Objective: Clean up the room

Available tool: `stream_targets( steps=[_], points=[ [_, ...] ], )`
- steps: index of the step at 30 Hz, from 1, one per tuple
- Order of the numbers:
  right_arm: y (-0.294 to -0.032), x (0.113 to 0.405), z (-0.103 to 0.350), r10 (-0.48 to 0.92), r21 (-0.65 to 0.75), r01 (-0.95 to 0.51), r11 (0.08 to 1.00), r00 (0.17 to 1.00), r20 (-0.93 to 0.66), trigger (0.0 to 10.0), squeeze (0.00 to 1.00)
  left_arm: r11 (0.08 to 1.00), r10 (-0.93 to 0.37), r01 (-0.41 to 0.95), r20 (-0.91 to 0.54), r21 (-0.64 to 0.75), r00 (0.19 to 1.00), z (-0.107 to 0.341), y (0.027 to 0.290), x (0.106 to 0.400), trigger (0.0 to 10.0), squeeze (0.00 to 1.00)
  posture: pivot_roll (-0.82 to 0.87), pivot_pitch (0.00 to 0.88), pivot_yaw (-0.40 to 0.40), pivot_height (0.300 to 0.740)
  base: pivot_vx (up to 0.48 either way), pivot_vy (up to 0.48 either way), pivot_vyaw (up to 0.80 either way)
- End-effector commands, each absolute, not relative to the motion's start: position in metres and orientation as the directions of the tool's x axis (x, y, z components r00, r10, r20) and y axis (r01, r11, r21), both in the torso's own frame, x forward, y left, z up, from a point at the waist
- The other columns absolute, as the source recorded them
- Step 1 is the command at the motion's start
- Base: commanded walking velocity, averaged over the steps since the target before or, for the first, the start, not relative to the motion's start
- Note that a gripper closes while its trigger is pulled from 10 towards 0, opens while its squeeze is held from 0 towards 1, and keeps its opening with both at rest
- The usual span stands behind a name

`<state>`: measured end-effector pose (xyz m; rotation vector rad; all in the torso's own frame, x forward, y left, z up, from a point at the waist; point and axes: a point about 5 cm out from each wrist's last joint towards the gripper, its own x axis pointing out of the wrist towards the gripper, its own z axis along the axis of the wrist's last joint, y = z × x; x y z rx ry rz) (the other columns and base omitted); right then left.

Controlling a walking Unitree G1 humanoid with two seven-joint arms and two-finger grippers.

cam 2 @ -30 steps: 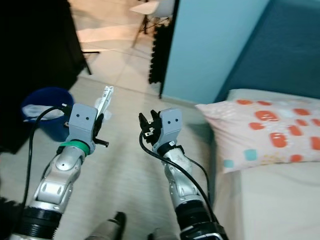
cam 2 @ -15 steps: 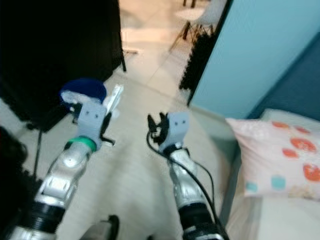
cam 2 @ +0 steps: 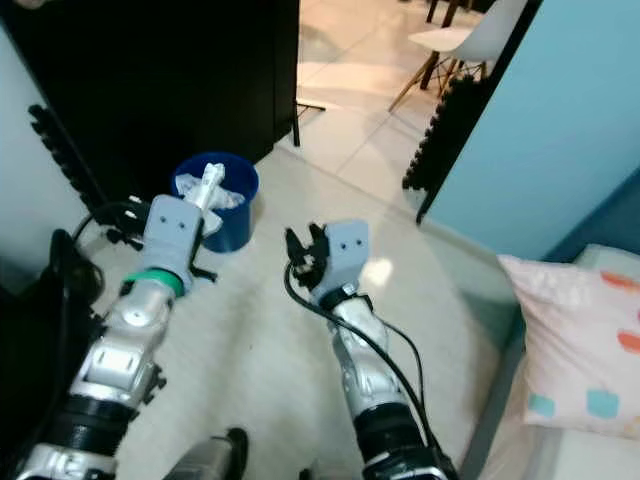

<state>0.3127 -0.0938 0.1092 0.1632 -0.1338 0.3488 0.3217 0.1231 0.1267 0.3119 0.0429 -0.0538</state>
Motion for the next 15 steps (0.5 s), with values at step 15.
stream_targets(
  steps=[15],
  points=[
    [-0.0952, 0.3131, 0.105, 0.311, 0.148, -0.332, 0.932, 0.939, 0.147, 10.0, 0.0, 0.947, -0.041, 0.054, -0.048, 0.315, 0.998, 0.1283, 0.1237, 0.3262, 10.0, 0.0, 0.01, 0.003, 0.006, 0.74, 0.465, 0.0, 0.26]
  ],
)
